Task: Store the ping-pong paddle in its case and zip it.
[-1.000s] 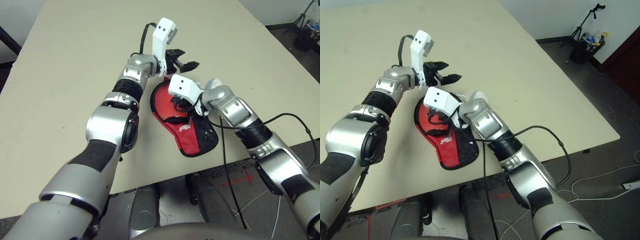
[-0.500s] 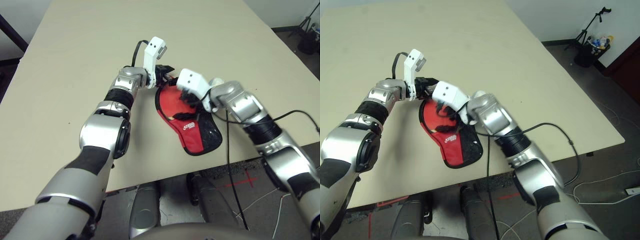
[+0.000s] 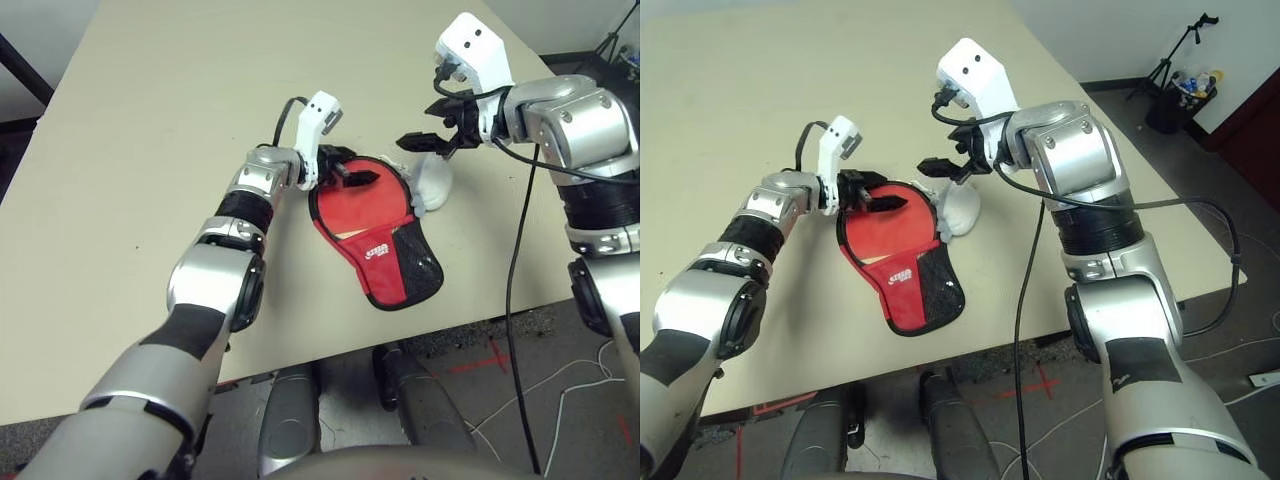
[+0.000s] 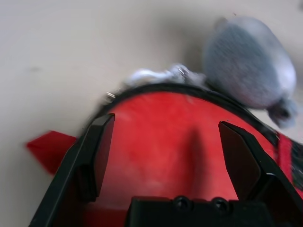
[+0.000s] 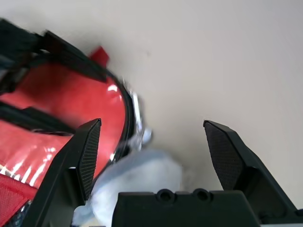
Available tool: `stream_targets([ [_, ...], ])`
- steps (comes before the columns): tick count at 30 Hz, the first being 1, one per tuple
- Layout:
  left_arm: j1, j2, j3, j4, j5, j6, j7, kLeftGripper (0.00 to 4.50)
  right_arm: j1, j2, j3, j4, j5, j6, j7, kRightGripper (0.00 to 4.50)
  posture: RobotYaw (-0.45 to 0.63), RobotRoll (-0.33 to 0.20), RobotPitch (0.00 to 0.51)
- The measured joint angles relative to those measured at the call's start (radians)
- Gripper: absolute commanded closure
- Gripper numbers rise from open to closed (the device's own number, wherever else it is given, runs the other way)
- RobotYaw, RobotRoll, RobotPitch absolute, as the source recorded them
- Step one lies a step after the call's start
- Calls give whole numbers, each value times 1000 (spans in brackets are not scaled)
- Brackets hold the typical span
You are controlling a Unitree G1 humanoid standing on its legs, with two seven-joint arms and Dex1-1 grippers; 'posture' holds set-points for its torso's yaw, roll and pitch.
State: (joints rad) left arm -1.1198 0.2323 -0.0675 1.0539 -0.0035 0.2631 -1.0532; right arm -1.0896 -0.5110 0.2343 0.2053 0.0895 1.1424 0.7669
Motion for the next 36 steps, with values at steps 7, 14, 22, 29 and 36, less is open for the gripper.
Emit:
stream_targets([
  [7,54,10,-70,-82,21,30,-44,26,57,2,-22,1,-12,102,-124,0,-95,0,141],
  [14,69,1,-83,-115,19,56,-44,0,80,27,-38,22,-6,144,-181,1190,-95,0,143],
  [22,73,-3,-87,-117,15,61,-31,0,80,75,-48,54,33,172,-188,3754,-88,0,147],
  [29,79,-4,-88,-131,14,67,-22,0,74,51,3,76,33,143,-162,4469,-73,0,155],
  [36,85,-8,-93,-143,14,68,-5,0,117,-238,203,-140,76,158,38,4469,-76,0,166],
])
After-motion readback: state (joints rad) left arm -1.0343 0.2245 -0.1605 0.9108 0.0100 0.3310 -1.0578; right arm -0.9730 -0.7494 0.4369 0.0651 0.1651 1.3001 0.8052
